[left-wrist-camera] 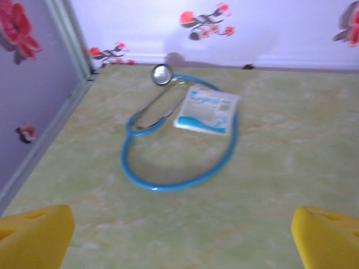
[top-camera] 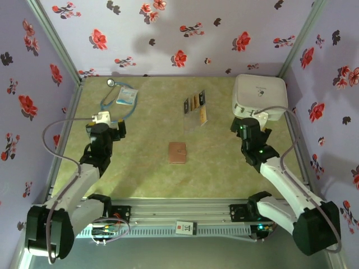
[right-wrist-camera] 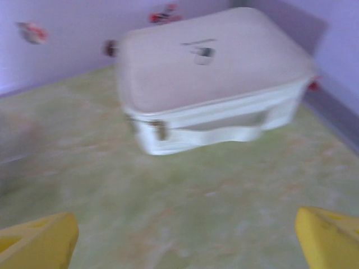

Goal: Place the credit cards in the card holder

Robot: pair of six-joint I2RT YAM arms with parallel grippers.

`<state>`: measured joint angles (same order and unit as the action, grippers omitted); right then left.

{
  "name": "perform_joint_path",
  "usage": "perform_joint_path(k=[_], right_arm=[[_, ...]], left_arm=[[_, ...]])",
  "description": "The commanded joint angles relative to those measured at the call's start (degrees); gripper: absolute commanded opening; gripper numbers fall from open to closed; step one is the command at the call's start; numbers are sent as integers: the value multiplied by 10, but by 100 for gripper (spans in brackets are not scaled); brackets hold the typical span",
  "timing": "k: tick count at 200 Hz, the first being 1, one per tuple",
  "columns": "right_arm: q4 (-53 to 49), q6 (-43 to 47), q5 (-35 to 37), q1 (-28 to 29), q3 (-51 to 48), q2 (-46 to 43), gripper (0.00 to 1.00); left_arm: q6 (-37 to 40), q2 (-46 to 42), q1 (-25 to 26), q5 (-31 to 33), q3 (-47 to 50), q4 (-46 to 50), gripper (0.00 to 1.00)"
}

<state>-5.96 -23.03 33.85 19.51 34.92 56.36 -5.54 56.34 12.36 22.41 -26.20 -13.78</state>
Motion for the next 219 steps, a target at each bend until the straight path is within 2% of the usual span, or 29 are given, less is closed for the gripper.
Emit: perform_joint_path(k=[1,31,48,53,61,75,95,103,114,126,138,151,155,164,167,179,192,207,219], right_arm=[[119,31,93,-39,-36,33,100],[208,87,152,-67,-68,143,99],[279,124,157,-73,-83,206,99],[269,125,157,-73,-74,210,99],[265,122,138,-75,-67,213,99],[361,152,115,-79,-89,227,99],[441,189,58,-94,-104,245,99],[489,194,23,-105,-124,248,99],[547,170,-63,-139,-153,264,99],[647,163,-104,-163,-178,298,99],[581,159,-175,-175,-159,300,99],[687,177,-195,-178,-165,357,99],[663,177,-200,-178,-158,347,99],[526,165,-210,-183,-115,319,99],[508,162,-218,-186,-107,322,99],[591,168,-218,-190,-124,350,99],[528,165,-220,-190,-111,328,99],[582,171,-216,-188,-130,336,99],[568,172,-197,-181,-134,322,99]], left_arm=[[25,38,-32,24,32,-155,100],[31,128,-72,6,62,-238,100],[27,183,-87,-11,58,-266,100],[30,198,-90,-14,56,-278,100],[33,209,-92,-25,46,-278,100],[30,242,-96,-37,42,-317,100],[30,296,-98,-53,45,-370,100],[33,310,-98,-66,45,-382,100],[53,326,-98,-80,47,-399,100],[55,323,-99,-95,44,-393,100],[59,321,-98,-112,46,-389,100],[62,321,-103,-132,41,-379,100],[60,321,-108,-143,38,-372,100],[53,321,-122,-170,30,-356,100],[50,321,-125,-177,29,-355,100],[48,322,-129,-183,26,-351,100],[49,322,-128,-183,27,-351,100],[52,321,-126,-179,30,-357,100],[59,321,-119,-173,35,-365,100]])
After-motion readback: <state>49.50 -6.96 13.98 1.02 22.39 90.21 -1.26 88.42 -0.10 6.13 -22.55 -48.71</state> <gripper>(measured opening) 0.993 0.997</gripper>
